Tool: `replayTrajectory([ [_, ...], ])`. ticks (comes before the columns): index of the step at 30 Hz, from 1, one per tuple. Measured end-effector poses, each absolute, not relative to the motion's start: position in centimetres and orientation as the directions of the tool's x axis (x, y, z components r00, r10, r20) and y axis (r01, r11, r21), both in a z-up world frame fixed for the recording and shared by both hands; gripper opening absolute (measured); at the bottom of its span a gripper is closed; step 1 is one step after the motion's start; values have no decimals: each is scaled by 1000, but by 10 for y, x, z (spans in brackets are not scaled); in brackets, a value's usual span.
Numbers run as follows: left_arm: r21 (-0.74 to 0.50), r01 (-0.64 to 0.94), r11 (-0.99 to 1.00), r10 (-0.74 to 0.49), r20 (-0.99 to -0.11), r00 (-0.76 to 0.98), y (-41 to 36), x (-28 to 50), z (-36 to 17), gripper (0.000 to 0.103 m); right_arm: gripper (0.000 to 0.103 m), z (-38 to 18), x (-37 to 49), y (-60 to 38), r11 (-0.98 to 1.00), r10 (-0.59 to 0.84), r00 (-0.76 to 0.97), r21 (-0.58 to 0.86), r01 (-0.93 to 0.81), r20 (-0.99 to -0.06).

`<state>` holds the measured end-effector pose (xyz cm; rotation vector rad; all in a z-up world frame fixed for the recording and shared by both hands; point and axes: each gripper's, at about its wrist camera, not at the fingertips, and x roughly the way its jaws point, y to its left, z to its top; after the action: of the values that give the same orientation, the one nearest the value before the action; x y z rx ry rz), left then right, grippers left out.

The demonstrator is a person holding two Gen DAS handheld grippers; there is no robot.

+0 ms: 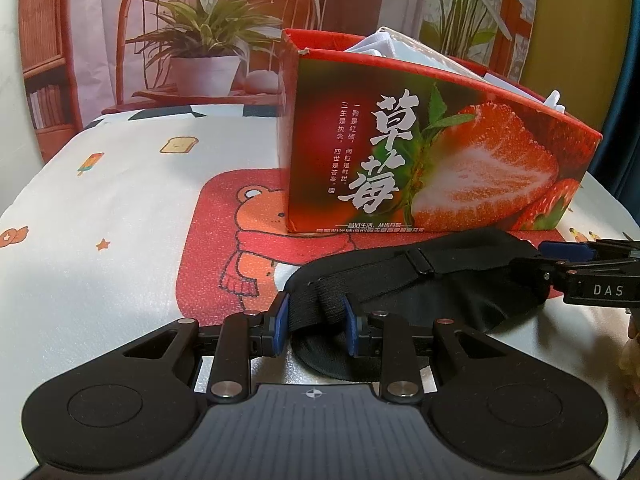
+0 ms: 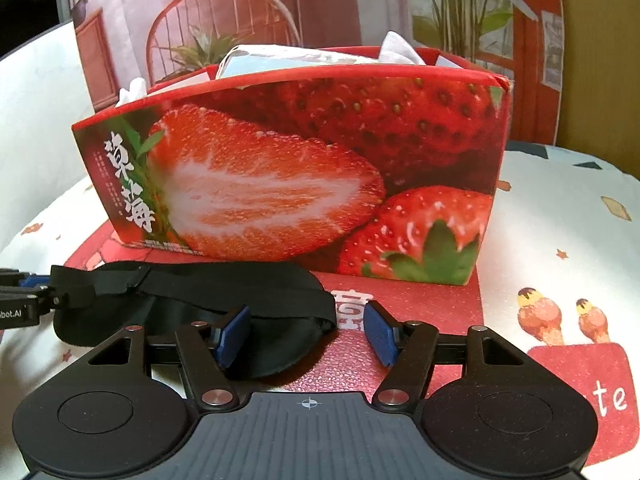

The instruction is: Organize soft objects

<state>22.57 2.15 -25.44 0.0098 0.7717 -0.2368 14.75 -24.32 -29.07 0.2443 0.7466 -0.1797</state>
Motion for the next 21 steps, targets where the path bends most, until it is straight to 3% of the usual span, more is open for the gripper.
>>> replayTrajectory([
  [4,-79,217,973,-210,-690,692,22,226,-255,30,59,-290,152,-240,961,-43,722,168,218,-691],
  [8,-84,216,973,-213,-692,690,23,226,-255,30,48,-289,158,-238,962,-25,719,179,207,-695],
  [9,-85,216,973,-214,-693,688,23,226,-254,30,39,-289,159,-238,960,-20,719,187,207,-695],
  [10,-86,216,973,-214,-694,687,23,227,-254,30,23,-288,159,-238,958,-11,720,200,208,-693],
  [11,-89,215,973,-215,-696,685,24,227,-254,30,18,-286,158,-238,954,1,725,217,205,-689],
  [18,-92,204,975,-209,-701,682,22,228,-253,29,12,-269,142,-237,942,3,785,265,205,-620],
  [21,-95,196,976,-205,-704,679,22,228,-252,23,8,-264,137,-238,940,-9,801,267,210,-598],
])
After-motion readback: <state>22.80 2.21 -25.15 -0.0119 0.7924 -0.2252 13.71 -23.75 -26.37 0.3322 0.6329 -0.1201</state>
